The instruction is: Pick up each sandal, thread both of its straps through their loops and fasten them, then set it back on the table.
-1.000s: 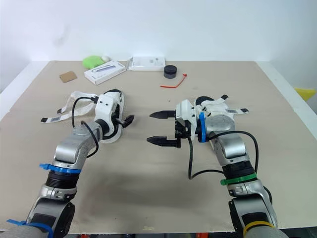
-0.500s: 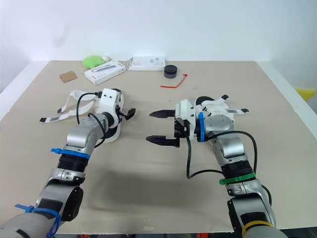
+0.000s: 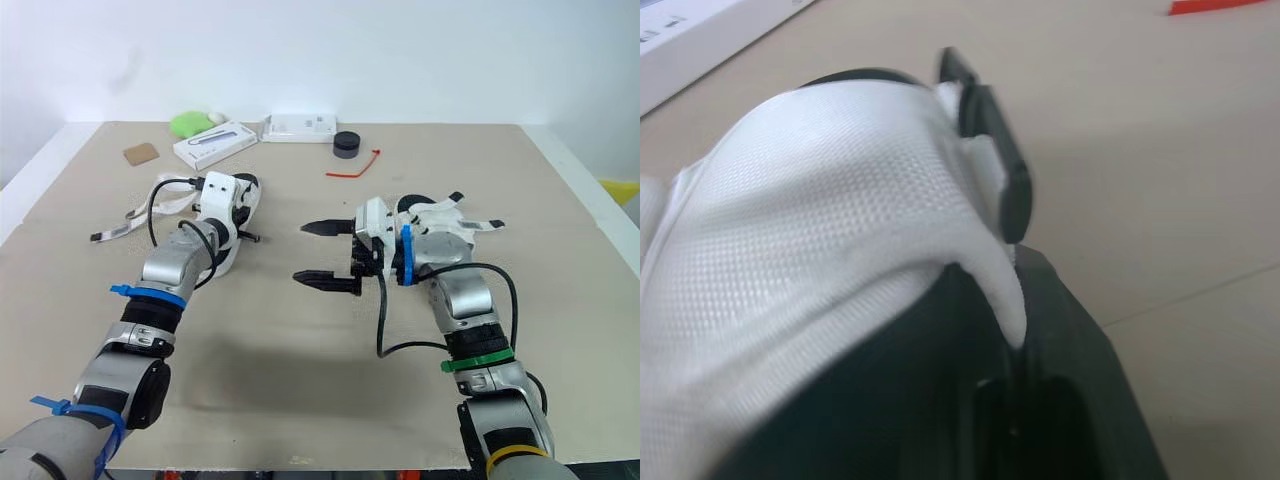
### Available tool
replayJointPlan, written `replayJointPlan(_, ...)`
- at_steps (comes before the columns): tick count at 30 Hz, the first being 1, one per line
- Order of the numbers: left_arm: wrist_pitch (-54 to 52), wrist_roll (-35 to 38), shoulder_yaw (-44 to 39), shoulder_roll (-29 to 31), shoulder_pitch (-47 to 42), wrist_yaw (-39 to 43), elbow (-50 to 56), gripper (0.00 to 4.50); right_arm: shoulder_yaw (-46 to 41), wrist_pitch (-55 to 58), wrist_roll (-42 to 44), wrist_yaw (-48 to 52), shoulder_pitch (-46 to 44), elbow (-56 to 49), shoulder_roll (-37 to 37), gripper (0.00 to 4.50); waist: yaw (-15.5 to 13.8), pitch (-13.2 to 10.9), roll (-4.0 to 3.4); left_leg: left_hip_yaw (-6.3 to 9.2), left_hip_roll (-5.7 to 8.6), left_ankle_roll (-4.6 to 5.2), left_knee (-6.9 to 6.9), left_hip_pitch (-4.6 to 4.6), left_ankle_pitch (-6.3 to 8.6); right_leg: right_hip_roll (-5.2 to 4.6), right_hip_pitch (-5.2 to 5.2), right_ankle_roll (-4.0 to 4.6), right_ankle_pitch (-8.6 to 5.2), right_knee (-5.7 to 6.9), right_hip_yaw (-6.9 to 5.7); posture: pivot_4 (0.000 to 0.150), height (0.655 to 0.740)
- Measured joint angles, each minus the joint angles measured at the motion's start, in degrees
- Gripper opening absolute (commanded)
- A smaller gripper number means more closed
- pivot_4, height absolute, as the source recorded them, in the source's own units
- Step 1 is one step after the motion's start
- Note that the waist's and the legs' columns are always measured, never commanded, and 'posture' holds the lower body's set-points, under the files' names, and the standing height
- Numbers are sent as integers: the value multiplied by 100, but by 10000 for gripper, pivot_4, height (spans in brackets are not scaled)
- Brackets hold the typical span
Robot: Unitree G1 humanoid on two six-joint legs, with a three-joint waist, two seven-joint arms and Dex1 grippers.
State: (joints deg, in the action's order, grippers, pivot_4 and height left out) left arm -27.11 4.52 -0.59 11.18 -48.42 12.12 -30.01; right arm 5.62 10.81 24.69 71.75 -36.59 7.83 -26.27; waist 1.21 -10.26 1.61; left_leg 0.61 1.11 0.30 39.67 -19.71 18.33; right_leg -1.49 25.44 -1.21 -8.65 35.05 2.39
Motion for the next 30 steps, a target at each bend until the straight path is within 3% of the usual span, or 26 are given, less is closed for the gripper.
replayJointPlan(6,200,-10,83,167,305,366,295,908,-366,848,420,-453,-303,5,82,45000,15,0,0,-2,-5,0,-1,-1,0,1,4,3,2,1,-1,1500,7400)
replayJointPlan(14,290,203,236,742,1285,1430,1666,908,-318,805,213,-355,-391,59,-71,45000,25,1,0,-14,-9,-4,2,-52,1,0,60,8,4,10,4,1500,7400)
replayJointPlan(21,621,799,222,1936,2443,3199,3094,908,-334,804,105,-302,-336,59,-312,45000,13,1,0,-20,-24,-10,2,-85,-3,-5,100,22,10,10,0,1500,7400)
replayJointPlan(30,1240,1469,440,2607,3097,5120,4077,908,-335,403,107,323,42,-113,-716,45000,0,1,0,-25,-17,-2,14,-88,0,4,90,18,11,5,-7,1500,7400)
